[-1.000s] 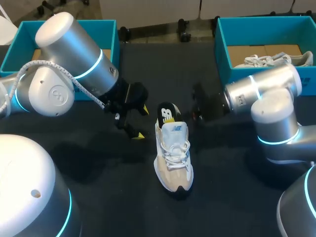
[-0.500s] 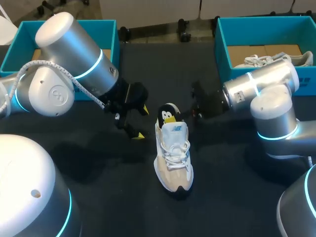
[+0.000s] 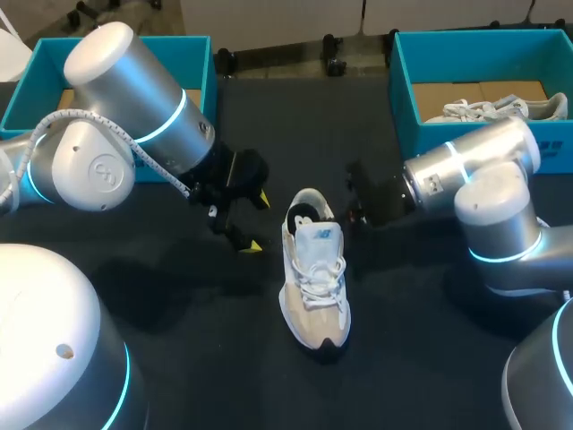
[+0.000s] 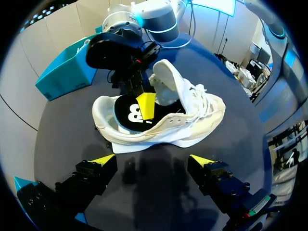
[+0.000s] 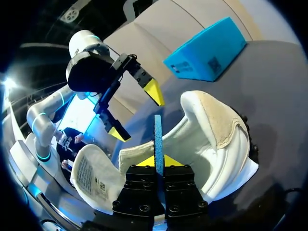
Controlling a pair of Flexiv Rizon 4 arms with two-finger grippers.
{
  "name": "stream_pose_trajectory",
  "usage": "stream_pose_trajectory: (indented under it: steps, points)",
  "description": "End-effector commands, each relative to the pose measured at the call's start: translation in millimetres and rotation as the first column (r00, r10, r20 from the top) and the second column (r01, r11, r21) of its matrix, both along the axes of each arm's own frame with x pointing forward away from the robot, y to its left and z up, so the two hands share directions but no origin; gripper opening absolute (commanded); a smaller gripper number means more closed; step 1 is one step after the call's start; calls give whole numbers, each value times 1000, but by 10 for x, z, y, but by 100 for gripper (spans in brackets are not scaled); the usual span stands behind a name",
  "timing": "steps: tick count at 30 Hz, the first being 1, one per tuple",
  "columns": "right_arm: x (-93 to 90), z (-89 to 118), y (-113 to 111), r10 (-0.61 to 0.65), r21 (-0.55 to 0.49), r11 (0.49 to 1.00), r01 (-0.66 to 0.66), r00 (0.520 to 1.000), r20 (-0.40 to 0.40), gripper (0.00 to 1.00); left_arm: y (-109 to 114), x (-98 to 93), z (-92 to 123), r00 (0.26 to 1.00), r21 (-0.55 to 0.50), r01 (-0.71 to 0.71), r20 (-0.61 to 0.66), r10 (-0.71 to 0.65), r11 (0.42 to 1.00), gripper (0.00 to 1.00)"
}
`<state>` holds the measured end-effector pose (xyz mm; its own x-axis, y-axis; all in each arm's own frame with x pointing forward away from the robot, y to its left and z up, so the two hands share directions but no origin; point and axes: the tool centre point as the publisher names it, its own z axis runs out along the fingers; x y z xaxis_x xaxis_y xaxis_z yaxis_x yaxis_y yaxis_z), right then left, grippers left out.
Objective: Take the shoe out of the shoebox, open the shoe tongue, remove and reinsert the insole, then place the shoe into the shoebox
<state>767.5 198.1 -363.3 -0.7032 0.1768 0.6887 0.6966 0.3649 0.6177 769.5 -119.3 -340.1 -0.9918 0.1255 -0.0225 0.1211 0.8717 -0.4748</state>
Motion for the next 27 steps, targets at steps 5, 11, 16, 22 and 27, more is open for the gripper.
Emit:
stream_pose_trajectory:
  steps: [5, 11, 16, 22, 27]
  points:
    - [57, 116, 42, -17, 0, 1000, 17, 998, 59, 28, 1, -3, -1, 1000, 1, 0, 0, 0, 1000, 100]
    - [159, 213, 73, -9, -4, 1000, 9, 995, 95, 31, 1, -3, -1, 1000, 1, 0, 0, 0, 1000, 100]
    - [218, 240, 95, -2, -1, 1000, 2, 994, 108, 29, 1, -3, -1, 1000, 1, 0, 0, 0, 1000, 100]
    - [252, 194, 81, -1, 3, 1000, 0, 994, 107, 0, 1, -3, -1, 1000, 1, 0, 0, 0, 1000, 100]
    - [176, 122, 63, -9, 1, 1000, 9, 997, 80, 0, 1, -3, -1, 1000, 1, 0, 0, 0, 1000, 100]
